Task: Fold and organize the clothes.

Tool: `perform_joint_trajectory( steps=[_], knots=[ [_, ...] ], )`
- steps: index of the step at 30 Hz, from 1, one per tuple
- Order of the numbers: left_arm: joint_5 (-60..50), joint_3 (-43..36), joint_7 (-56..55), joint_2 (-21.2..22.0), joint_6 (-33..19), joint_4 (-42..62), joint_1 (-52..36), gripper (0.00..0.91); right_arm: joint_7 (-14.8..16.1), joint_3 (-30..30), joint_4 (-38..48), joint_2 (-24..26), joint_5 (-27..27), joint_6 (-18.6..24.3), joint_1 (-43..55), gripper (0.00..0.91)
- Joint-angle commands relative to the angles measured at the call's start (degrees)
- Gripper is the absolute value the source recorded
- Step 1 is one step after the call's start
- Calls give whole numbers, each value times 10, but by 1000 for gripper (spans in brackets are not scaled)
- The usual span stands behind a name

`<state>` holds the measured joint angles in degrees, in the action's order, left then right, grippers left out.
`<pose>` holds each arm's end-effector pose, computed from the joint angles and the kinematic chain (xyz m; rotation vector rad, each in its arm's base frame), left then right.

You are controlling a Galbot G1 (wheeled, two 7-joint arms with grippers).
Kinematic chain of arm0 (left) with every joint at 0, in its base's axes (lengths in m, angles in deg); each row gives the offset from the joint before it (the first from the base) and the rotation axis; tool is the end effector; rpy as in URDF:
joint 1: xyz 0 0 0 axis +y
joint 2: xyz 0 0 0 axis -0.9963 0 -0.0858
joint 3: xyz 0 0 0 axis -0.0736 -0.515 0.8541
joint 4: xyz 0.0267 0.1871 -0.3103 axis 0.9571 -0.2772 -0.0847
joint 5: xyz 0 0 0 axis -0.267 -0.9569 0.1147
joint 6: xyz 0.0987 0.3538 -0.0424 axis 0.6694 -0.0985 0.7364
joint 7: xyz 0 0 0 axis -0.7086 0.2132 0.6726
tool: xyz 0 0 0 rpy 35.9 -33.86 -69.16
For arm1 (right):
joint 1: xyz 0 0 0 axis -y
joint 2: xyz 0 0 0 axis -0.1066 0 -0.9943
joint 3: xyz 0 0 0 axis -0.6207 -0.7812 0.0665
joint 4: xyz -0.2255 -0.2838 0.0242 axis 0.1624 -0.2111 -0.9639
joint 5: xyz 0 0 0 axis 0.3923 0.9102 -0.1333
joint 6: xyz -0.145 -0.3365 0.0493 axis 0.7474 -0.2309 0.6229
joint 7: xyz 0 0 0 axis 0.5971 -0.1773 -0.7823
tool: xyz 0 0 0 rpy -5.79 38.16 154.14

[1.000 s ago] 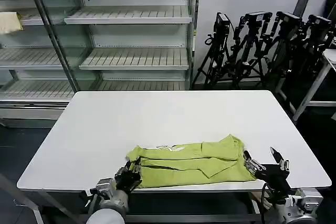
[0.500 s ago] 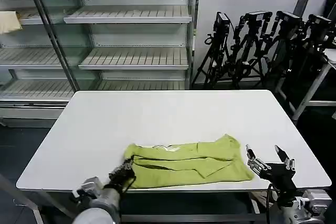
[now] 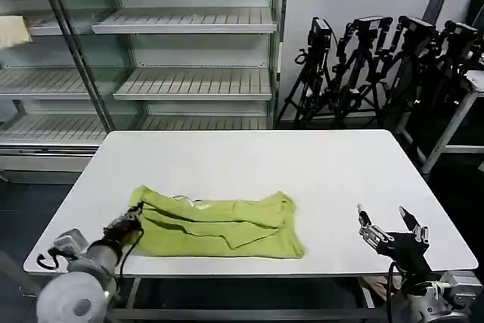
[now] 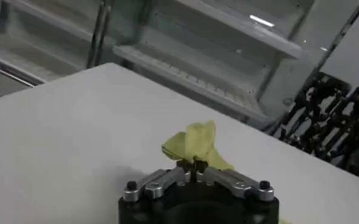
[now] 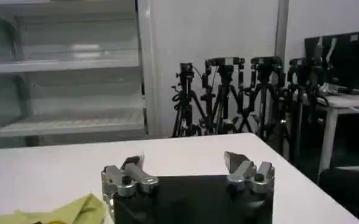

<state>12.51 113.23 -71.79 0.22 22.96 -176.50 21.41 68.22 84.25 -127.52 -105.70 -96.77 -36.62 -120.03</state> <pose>0.2581 0.0998 -0.2037 0.0583 -2.6978 0.6048 0.1496 -0.0760 -0.1605 -0.0688 -2.9690 -0.0476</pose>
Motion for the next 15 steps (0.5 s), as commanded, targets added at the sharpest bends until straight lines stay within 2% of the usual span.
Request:
perform_joint_trajectory(
  steps=[1,7,15],
  knots=[
    [188,-6,-27,-21,7,-53,-33,40,0,3,-2,-4,2,1,-2,907],
    [184,-113,-28,48,-6,-71,-67,40,2,8,-2,-10,8,3,-12,907],
    [93,-253,-34,115,-12,-35,-102,40,5,18,0,-15,11,9,-21,907]
  ],
)
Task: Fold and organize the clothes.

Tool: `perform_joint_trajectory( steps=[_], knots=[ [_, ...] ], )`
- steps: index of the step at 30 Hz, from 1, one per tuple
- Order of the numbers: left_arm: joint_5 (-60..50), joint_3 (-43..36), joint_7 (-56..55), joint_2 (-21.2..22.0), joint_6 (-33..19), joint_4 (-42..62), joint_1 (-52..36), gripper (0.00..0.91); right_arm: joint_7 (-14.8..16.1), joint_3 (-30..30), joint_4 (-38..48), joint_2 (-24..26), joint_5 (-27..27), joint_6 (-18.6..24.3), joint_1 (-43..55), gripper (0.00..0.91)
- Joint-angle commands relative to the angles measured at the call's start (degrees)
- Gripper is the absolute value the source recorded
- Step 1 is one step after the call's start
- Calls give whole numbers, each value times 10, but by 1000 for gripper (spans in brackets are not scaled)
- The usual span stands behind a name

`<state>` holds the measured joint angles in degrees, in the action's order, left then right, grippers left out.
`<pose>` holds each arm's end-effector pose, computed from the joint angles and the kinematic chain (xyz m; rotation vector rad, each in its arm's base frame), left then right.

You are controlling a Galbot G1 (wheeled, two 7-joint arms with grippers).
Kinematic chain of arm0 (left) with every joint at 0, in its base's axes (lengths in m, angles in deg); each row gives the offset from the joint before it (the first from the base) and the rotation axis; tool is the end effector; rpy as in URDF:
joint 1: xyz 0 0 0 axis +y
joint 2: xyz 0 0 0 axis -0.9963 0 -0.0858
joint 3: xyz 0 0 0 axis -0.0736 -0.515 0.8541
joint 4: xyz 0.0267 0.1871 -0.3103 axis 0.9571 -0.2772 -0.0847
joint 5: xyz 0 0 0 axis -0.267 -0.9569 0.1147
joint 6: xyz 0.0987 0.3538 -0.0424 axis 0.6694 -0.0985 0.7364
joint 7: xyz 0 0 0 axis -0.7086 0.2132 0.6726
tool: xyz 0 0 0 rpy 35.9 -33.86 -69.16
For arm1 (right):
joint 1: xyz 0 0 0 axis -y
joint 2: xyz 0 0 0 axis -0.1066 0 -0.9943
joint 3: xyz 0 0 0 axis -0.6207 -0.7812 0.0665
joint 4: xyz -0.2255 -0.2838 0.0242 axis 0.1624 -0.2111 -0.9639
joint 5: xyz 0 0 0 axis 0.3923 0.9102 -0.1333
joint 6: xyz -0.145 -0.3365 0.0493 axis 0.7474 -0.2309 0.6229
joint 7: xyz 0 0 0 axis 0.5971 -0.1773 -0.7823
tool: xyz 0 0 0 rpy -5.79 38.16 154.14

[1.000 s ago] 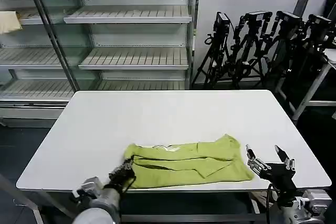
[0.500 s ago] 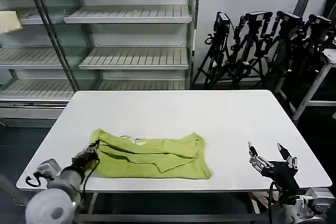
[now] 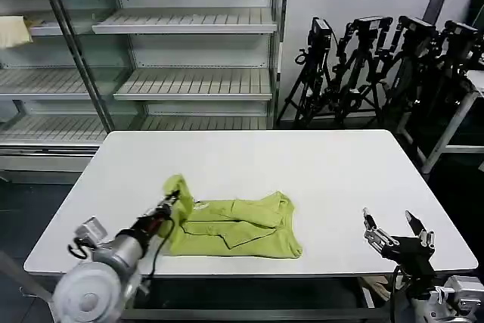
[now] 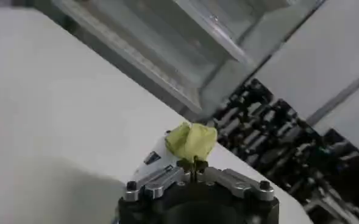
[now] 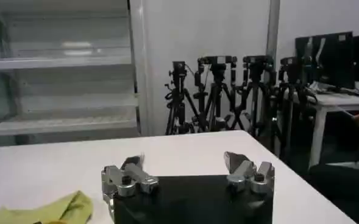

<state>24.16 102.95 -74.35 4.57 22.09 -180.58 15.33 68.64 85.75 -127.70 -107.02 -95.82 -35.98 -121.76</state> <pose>0.2601 0.0331 -0.1840 -0.2712 -2.5553 0.9313 0.1433 -0.0798 -0.1628 -0.1146 -2.9648 -0.0388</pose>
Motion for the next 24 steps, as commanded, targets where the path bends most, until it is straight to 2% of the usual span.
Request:
perform_joint_trajectory(
  steps=[1,12,24],
  knots=[
    [-36,-158,-8,75,-3,16,-45,40,1,4,2,-1,1,3,-4,907],
    [-107,-249,-30,151,-2,107,-90,40,4,2,1,-2,-2,9,-4,907],
    [-130,-268,-39,185,-2,161,-135,40,4,-4,-2,-1,-3,10,-3,907]
  ],
)
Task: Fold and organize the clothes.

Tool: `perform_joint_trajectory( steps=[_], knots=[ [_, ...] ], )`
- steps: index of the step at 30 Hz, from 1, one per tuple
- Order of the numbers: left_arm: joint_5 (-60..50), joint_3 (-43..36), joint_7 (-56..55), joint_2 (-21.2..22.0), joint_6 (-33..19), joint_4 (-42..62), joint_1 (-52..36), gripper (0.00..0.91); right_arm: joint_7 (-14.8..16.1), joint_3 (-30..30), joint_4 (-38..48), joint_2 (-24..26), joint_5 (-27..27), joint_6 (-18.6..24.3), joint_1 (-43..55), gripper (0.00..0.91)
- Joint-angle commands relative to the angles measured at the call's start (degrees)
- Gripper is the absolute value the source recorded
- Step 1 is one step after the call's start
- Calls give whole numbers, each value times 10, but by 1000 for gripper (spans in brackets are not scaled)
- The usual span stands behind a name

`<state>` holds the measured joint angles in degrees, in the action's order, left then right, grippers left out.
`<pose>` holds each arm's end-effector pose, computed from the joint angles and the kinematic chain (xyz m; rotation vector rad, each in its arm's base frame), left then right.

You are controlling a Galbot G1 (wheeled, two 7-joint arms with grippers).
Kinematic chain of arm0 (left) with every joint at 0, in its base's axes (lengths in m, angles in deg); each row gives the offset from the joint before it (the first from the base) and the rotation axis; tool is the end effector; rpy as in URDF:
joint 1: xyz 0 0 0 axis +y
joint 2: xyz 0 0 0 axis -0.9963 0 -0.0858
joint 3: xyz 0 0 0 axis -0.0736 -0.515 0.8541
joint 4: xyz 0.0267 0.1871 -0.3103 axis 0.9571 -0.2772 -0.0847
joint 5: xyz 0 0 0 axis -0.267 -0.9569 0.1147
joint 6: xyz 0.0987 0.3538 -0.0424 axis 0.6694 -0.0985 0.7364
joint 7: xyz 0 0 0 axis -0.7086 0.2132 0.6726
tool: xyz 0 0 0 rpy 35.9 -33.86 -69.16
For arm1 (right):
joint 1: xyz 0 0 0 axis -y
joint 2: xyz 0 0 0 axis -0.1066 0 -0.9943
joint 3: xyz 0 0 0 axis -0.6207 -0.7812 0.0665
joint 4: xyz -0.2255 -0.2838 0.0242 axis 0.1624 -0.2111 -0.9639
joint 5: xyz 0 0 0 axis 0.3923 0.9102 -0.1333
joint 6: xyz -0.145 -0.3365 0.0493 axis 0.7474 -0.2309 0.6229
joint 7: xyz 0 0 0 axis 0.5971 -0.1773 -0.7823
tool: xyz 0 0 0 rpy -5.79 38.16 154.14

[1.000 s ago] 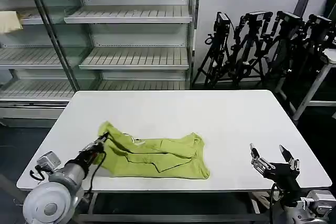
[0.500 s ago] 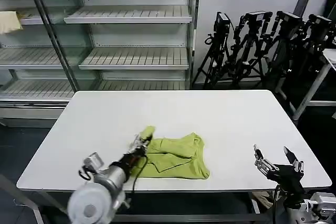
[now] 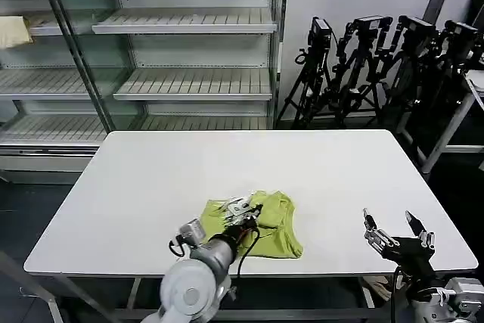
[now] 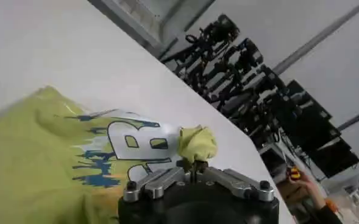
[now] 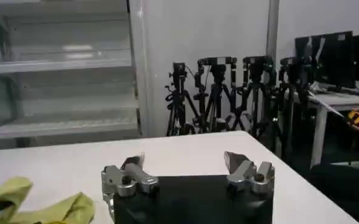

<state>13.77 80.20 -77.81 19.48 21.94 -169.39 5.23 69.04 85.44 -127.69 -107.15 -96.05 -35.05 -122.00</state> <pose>0.2879 -0.1159 -0.2246 -0.4636 -2.3859 0.9099 0.1425 -0.0786 -0.1641 -0.0991 -2.9738 -0.0570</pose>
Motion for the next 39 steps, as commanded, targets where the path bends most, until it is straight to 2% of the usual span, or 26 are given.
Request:
perform_joint_trajectory(
  steps=[1,5,6,7,8,15,24,28,35,39],
  knots=[
    [-29,-42,-4,36,0,53,-36,40,0,-1,-3,0,0,0,-1,907],
    [-38,-44,-4,43,0,67,-45,60,-1,0,-7,-1,0,0,-3,907],
    [-40,-43,-3,45,0,70,-47,151,-1,-1,-8,-3,0,0,-4,907],
    [-42,-43,0,45,2,72,-48,816,-1,-1,-10,-3,0,0,-6,907],
    [-45,-44,4,45,6,72,-49,907,-1,-1,-11,-3,0,-1,-6,907],
    [-49,-43,38,46,-8,57,-40,907,-1,1,-15,-5,1,-1,-8,907],
    [5,-16,77,28,-42,-1,-35,907,-4,-5,-20,0,2,-4,-7,907],
    [4,22,78,-7,-39,-51,-5,907,-3,-8,-18,1,2,-4,-4,907],
    [-69,96,75,-111,5,-72,61,907,-1,-18,-10,3,2,-3,7,907],
    [-69,113,72,-131,25,-67,90,907,-2,-33,-6,-3,7,-2,15,907]
  ],
)
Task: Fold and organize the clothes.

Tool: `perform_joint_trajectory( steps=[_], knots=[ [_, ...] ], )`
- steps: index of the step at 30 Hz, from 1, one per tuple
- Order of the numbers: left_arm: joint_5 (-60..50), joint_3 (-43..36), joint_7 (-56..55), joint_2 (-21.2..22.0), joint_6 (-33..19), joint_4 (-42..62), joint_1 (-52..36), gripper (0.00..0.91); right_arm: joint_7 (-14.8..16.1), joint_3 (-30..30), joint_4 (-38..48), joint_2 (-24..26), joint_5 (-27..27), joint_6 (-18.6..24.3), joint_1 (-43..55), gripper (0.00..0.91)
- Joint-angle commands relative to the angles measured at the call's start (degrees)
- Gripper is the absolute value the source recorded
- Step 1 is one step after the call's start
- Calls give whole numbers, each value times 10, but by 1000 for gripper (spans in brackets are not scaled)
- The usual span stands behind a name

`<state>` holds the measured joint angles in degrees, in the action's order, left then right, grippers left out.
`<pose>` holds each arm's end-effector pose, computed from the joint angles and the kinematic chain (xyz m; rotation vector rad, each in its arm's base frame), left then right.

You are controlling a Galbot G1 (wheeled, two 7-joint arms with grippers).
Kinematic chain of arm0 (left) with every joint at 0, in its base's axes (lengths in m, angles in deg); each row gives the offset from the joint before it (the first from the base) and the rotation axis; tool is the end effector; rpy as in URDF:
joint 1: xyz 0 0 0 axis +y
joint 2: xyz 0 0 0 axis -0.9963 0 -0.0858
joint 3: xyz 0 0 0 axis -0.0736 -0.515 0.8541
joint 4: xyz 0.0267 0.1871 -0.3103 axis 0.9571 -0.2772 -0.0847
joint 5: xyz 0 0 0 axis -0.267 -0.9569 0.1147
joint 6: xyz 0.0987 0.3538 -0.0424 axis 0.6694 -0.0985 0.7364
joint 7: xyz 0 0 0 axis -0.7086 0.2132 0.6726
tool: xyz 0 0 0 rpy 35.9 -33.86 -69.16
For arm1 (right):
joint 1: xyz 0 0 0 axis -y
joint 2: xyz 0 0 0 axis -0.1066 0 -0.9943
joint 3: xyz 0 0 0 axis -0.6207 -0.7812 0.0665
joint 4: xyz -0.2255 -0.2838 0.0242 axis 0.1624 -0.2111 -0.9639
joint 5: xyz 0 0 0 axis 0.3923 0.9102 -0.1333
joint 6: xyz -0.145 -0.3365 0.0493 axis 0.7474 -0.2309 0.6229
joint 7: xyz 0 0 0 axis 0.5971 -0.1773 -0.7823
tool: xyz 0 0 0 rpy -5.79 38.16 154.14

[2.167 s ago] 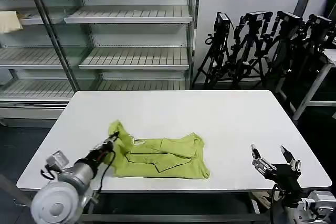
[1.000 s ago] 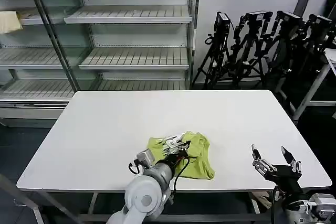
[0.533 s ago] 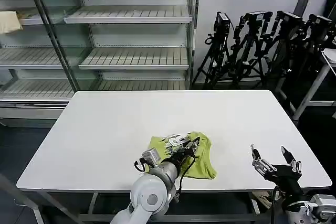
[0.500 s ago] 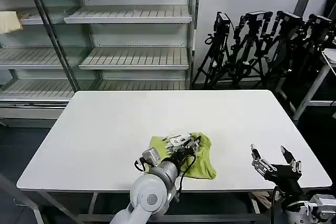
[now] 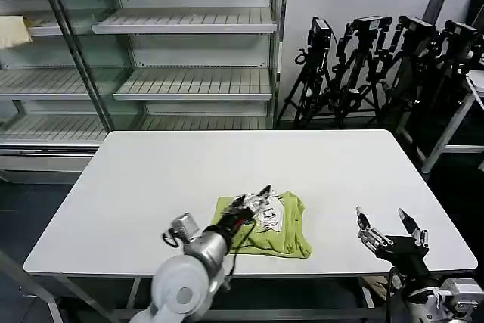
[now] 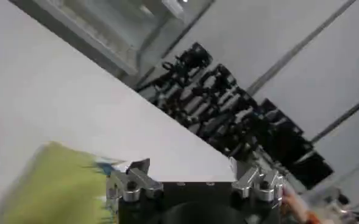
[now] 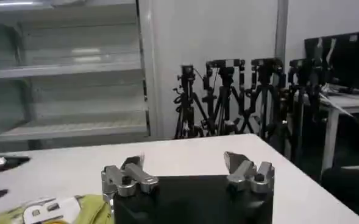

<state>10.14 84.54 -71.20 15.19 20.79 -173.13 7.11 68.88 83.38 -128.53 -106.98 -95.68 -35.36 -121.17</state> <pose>0.2816 -0.0785 -0.2143 -0.5114 -2.5272 0.8837 0.1431 -0.0695 -0.1607 -0.0524 -2.9838 -0.0701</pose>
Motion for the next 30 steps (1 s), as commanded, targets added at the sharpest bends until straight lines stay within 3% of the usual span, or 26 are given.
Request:
perform_joint_trajectory(
  steps=[1,16,30],
  knots=[
    [-33,70,7,-89,44,-27,75,907,0,-16,3,-8,7,1,8,907],
    [-55,54,15,-52,48,41,55,907,2,-22,-9,-21,24,4,-11,907],
    [49,57,22,-20,48,76,29,907,1,-18,-14,-26,25,3,-22,907]
  ],
)
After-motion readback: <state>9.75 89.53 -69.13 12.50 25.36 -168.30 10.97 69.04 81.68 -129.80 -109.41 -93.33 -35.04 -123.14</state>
